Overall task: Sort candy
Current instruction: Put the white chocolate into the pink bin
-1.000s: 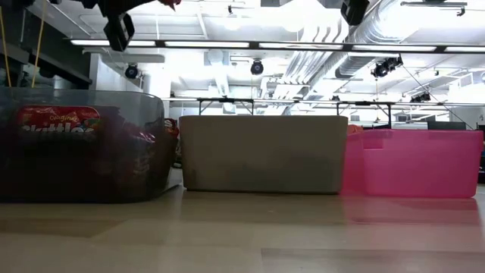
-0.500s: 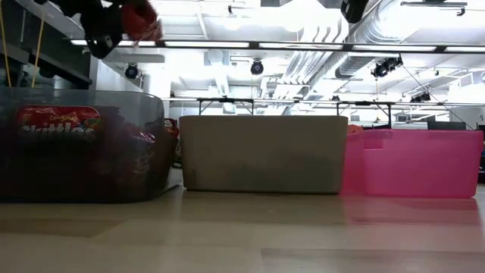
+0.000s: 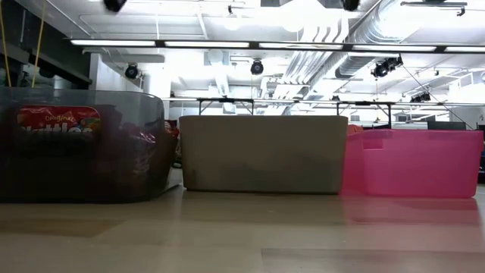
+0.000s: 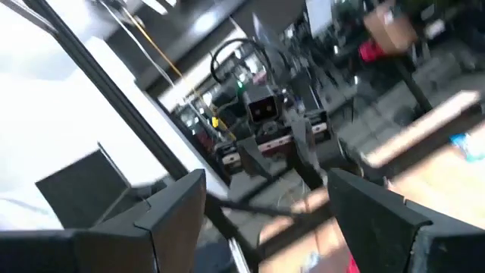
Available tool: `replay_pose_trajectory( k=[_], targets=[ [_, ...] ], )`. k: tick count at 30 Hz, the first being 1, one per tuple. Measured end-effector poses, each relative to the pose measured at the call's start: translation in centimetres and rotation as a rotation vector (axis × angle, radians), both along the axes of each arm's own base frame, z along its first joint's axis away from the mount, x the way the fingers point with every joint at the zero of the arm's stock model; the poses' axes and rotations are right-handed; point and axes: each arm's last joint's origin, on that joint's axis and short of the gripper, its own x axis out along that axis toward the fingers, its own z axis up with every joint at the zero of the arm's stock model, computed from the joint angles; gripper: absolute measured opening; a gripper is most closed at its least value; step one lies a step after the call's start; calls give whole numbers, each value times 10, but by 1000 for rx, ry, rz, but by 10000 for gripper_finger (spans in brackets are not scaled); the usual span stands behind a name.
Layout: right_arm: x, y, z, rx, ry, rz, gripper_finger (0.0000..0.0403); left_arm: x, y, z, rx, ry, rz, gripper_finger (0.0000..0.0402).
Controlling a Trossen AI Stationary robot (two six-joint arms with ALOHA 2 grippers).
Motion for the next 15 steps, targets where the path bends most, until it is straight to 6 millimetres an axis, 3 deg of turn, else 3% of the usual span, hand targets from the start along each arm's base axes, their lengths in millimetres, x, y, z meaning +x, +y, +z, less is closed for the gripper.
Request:
replay_pose_trajectory(
  k=[7,15],
  targets=[
    [3,-6,52,-227,-60,-121,273,6,14,43,144,-364,132,220],
    [-3,-12,99,-415,118,-243,273,11,30,45,150,-382,163,221]
  ],
)
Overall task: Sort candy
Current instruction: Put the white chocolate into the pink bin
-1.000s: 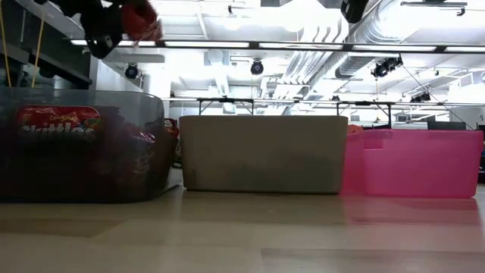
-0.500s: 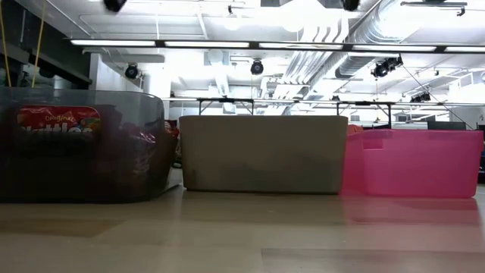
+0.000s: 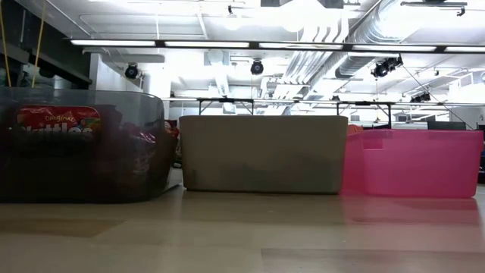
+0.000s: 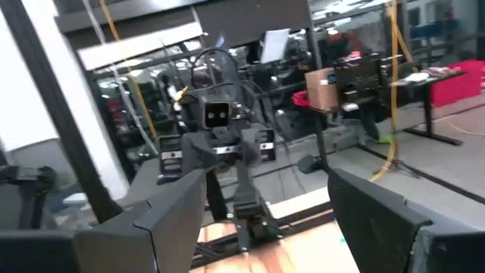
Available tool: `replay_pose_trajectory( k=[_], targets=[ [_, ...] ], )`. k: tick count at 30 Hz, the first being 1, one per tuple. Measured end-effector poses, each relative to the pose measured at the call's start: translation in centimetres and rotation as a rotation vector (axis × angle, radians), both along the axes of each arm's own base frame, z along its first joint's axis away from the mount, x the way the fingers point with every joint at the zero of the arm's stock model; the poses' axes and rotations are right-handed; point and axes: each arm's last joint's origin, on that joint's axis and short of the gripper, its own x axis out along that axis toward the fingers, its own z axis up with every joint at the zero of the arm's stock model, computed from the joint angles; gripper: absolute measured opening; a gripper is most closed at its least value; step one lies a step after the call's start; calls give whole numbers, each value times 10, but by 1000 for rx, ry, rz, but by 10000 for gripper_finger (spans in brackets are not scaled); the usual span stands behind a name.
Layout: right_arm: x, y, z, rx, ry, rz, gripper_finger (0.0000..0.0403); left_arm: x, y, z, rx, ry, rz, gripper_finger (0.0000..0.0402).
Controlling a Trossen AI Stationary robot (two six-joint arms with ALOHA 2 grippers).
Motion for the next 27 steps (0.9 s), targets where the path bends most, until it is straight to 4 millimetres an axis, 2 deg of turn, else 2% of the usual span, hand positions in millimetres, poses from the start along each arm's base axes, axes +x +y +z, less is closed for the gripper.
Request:
replay_pose_trajectory(
  k=[6,15,18,21,24,27],
  targets=[
    [-3,-2,7,11,44,-51,273,1,4,-1,-12,8,13,221],
    [-4,-5,-14,224,195,-127,273,2,9,-1,-36,2,47,221],
    [-6,-9,-34,385,294,-296,273,3,10,-1,-40,1,48,221],
    [-1,-21,-63,573,415,-483,273,3,10,-1,-39,2,48,221],
    [8,-40,-92,735,583,-628,273,3,10,-4,-33,24,49,221],
    [17,-67,-120,779,788,-772,273,4,9,-7,-18,62,30,221]
  ],
)
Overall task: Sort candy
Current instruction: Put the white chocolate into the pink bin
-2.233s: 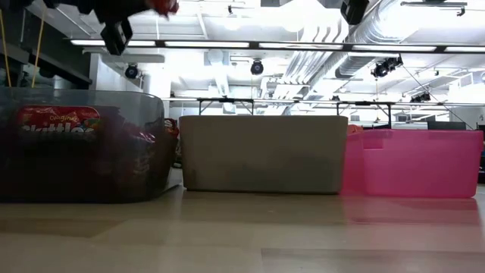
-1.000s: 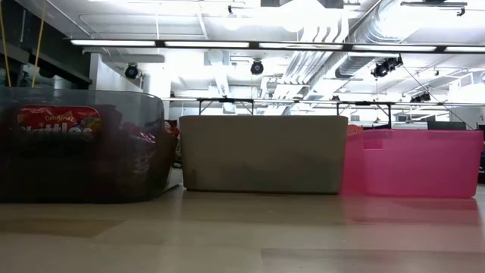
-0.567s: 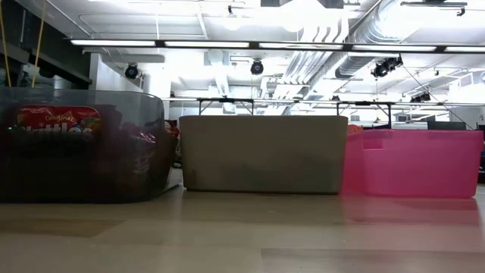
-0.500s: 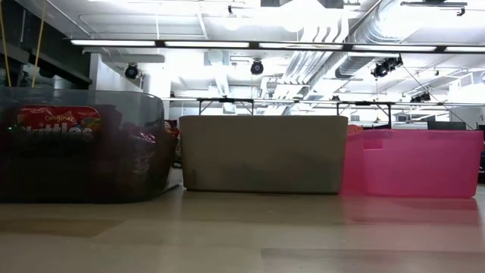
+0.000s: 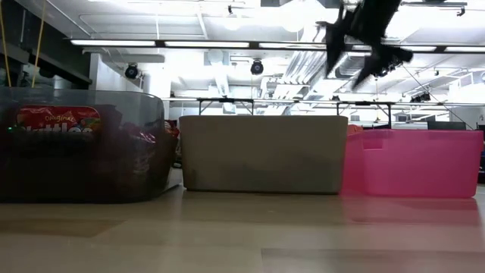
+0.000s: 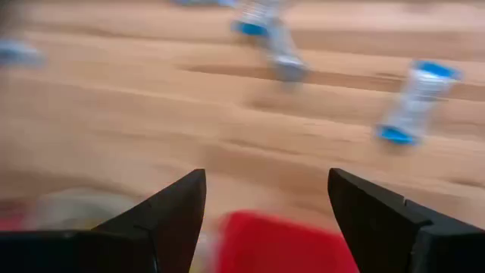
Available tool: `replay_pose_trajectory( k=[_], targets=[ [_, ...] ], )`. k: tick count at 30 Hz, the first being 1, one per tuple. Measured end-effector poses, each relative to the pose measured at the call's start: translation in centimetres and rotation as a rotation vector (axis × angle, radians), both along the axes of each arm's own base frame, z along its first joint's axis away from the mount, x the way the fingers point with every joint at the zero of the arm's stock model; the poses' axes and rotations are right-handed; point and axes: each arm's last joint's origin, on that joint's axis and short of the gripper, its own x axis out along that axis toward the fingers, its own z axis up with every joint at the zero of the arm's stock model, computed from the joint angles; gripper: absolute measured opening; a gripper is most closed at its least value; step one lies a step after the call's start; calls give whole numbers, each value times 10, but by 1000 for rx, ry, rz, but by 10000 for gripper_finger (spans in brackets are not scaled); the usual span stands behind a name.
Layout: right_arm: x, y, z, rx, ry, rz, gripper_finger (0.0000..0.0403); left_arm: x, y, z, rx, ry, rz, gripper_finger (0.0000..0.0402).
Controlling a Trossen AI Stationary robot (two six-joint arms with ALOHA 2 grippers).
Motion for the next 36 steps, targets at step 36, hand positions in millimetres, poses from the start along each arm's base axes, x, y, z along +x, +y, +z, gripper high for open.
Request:
replay_pose_trajectory(
  k=[36],
  targets=[
    [-57,-169,-164,405,258,-323,249,2,12,-13,6,128,90,220]
  ],
)
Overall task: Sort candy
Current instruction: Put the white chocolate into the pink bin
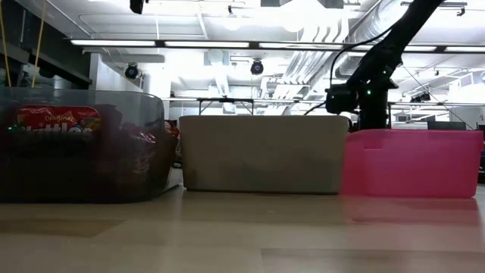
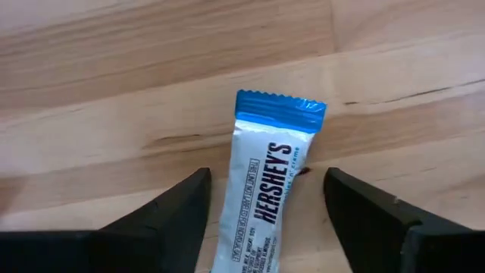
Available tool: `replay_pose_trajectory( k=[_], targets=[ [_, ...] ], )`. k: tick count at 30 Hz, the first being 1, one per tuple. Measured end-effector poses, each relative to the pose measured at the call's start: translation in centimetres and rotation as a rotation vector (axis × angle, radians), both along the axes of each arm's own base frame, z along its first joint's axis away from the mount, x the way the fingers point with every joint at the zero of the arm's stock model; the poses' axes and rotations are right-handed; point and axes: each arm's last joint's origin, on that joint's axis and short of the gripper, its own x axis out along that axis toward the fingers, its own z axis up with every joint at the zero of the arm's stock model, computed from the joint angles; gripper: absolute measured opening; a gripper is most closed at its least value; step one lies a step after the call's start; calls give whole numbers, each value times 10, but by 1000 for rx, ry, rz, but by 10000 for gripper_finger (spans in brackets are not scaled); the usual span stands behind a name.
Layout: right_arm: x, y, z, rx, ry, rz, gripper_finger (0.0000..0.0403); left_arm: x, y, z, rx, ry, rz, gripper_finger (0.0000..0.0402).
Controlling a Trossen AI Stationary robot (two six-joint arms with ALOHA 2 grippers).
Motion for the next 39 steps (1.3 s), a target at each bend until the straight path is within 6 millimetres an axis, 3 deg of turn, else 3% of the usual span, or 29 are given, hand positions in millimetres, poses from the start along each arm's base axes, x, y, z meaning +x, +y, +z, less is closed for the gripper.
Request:
replay_pose_trajectory(
  k=[4,11,15,19,26,31,39],
  targets=[
    [1,7,-3,7,23,64,186,0,1,0,0,-2,2,220],
    [6,26,16,-2,-11,238,20,-21,2,24,-20,-174,-90,220],
    [12,28,50,-146,-98,309,31,-40,7,35,-10,-231,-92,220],
    [17,43,87,-285,-217,399,18,-55,10,40,-14,-266,-91,220],
    [28,105,136,-425,-507,606,15,-59,11,37,-9,-228,-89,220],
    [35,160,144,-398,-600,627,14,-51,9,30,-38,-166,-103,220],
    [33,227,123,-253,-539,486,13,-40,3,17,-90,-69,-222,220]
  ],
)
